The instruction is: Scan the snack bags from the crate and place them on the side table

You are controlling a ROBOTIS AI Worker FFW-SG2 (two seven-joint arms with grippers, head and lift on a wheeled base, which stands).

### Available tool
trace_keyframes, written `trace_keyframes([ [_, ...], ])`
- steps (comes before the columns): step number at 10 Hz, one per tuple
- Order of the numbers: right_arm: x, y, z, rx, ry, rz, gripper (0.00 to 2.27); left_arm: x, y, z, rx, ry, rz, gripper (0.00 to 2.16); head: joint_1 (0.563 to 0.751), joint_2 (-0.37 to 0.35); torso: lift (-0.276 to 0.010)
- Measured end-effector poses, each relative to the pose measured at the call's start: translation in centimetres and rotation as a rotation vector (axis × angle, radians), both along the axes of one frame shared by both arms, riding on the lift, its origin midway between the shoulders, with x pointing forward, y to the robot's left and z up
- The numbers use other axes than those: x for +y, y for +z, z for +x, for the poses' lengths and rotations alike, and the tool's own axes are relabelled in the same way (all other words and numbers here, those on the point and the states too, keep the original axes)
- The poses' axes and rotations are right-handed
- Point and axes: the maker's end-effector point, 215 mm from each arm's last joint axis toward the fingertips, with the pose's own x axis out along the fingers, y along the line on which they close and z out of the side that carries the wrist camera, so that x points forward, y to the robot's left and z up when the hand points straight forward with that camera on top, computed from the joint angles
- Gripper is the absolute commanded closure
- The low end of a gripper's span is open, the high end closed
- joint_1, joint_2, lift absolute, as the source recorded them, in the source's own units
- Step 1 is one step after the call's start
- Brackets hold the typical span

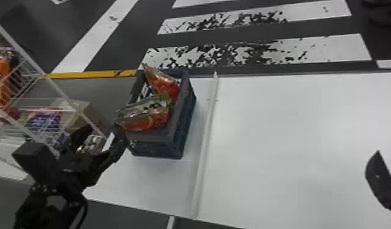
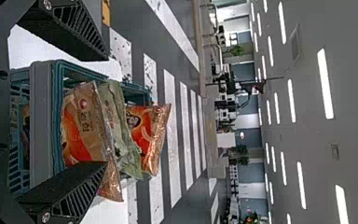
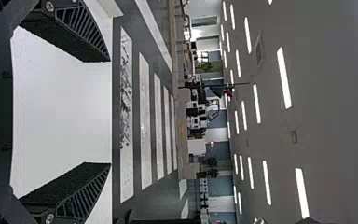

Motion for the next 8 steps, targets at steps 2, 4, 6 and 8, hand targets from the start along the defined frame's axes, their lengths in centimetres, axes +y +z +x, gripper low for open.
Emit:
trace_keyframes([
  [2,0.5,-0.1,-0.1,0.002,0.002,0.004,0.08,2.8,-0.6,0.1,-0.004,0.013,-0.02,0.08,0.695,0.35,-0.094],
  [4,1.1,-0.3,-0.2,0.007,0.007,0.001,0.08,4.8,-1.4,0.6,-0.007,0.013,-0.047,0.08,0.695,0.35,-0.094],
  [6,1.3,-0.4,-0.4,0.01,0.01,0.002,0.08,5.2,-2.3,1.5,-0.008,-0.037,-0.08,0.08,0.695,0.35,-0.094],
  [8,1.2,-0.4,-0.4,0.01,0.009,0.001,0.08,5.0,-2.8,2.3,0.0,-0.097,-0.076,0.08,0.695,0.35,-0.094],
])
